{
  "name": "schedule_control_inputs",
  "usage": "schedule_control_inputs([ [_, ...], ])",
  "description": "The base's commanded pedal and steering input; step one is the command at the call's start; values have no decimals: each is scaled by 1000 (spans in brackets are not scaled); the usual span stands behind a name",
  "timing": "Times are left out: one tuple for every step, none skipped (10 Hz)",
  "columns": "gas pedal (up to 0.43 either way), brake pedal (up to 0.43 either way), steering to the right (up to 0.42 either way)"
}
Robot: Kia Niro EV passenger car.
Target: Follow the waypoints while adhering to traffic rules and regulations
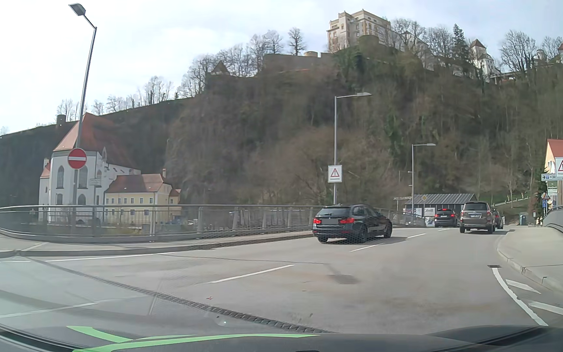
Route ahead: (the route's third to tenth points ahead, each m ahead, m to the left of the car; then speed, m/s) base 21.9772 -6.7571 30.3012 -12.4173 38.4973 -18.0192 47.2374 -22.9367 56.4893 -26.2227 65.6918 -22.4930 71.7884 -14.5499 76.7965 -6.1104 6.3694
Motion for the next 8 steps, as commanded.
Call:
schedule_control_inputs([
  [220, 0, 244],
  [220, 0, 244],
  [228, 0, 243],
  [228, 0, 241],
  [228, 0, 239],
  [228, 0, 235],
  [268, 0, 225],
  [268, 0, 218],
])
